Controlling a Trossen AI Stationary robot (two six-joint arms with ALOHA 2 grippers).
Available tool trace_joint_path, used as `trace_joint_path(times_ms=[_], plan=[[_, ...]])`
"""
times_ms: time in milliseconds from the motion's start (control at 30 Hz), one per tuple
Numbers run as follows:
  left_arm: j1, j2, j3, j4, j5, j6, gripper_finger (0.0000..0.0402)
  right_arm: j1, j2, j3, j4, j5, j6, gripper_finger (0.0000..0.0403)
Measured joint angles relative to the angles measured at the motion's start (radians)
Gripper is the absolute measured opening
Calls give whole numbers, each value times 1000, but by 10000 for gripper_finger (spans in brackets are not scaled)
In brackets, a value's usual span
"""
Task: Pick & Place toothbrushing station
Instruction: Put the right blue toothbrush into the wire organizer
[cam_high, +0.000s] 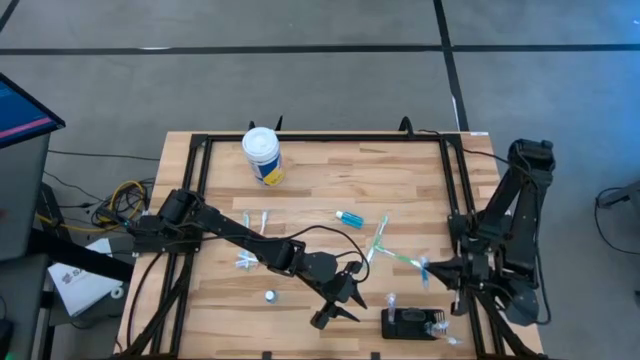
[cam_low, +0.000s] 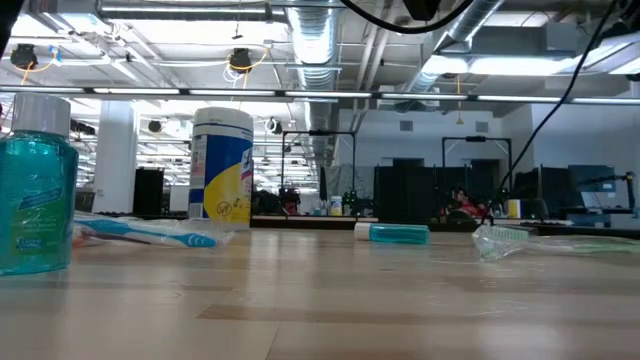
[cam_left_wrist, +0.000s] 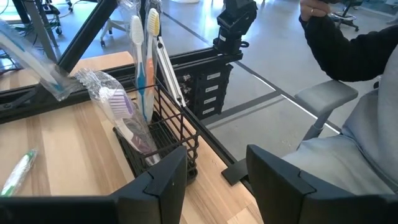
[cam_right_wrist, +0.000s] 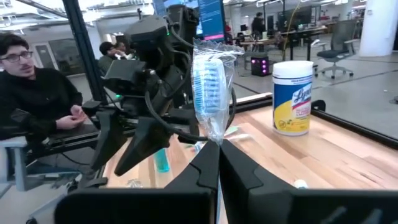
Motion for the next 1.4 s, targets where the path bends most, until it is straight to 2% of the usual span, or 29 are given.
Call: trace_joint_path(times_ms=[400, 733, 1133, 1400], plan=[[0, 0, 0, 0, 0, -8, 159, 97, 0, 0, -9, 0, -7, 0], [0, 0, 0, 0, 0, -8, 159, 125, 3, 0, 17, -1, 0, 0], [0, 0, 0, 0, 0, -8, 159, 176, 141, 0, 158, -2, -11, 0], [0, 0, 0, 1, 0, -8, 159, 175, 171, 0, 189, -2, 1, 0]])
